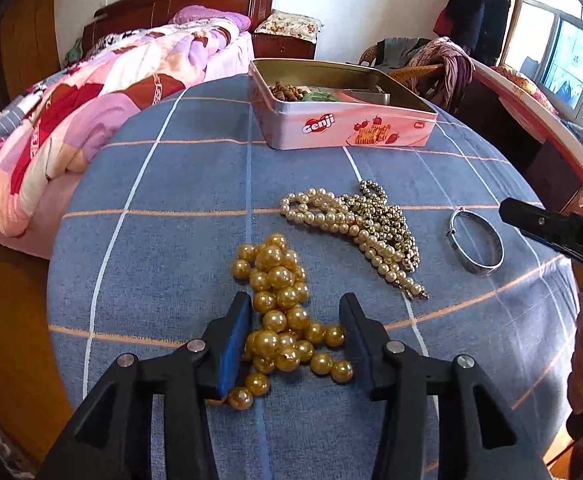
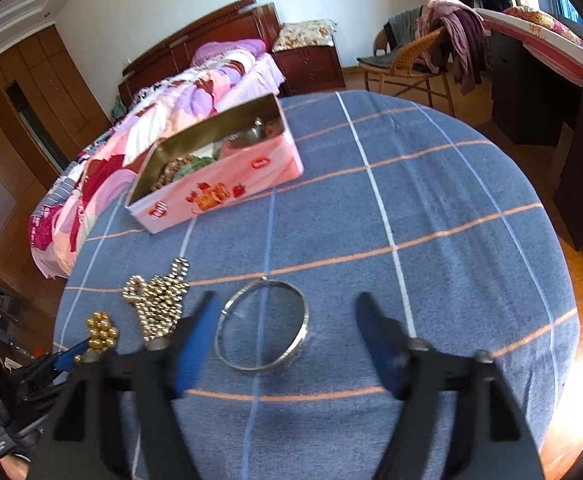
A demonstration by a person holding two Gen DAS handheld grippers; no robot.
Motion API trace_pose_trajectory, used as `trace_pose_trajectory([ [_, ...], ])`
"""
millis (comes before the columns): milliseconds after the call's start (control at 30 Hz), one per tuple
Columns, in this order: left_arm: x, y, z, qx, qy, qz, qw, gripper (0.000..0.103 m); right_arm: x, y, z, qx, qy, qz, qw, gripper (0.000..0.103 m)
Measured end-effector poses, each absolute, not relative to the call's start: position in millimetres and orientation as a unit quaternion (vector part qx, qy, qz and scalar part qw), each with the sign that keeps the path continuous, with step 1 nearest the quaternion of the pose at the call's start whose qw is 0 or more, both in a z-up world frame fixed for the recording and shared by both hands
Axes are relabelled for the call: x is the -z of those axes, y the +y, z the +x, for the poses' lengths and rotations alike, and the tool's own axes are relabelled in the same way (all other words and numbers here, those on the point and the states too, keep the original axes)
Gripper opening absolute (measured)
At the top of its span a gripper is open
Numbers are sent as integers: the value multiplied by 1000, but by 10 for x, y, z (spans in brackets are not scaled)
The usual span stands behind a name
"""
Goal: Organize jewelry
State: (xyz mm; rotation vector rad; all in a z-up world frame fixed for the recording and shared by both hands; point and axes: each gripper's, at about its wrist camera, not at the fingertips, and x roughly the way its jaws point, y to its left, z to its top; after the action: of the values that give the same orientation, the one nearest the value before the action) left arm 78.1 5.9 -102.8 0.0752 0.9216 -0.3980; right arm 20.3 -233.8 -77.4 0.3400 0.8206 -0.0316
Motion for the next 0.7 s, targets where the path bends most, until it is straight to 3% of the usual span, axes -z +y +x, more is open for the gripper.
trace_pose_trajectory([
  [67,1032,49,769,189,437,45,878,43,786,-2245,257,9,408,147,901,76],
  [133,1039,55,760,182,431,53,882,32,842,-2093,338,2,429,109,897,76],
  [267,1036,144,791,187,434,26,881,27,952,-1848,423,7,452,50,890,77],
  [300,1037,173,805,187,436,17,880,22,988,-1795,439,11,456,32,889,77],
  [433,1039,253,833,196,438,-18,877,22,1038,-1730,445,22,464,-5,886,71],
  [700,881,288,807,213,412,-45,885,22,998,-1881,390,11,453,27,891,70],
])
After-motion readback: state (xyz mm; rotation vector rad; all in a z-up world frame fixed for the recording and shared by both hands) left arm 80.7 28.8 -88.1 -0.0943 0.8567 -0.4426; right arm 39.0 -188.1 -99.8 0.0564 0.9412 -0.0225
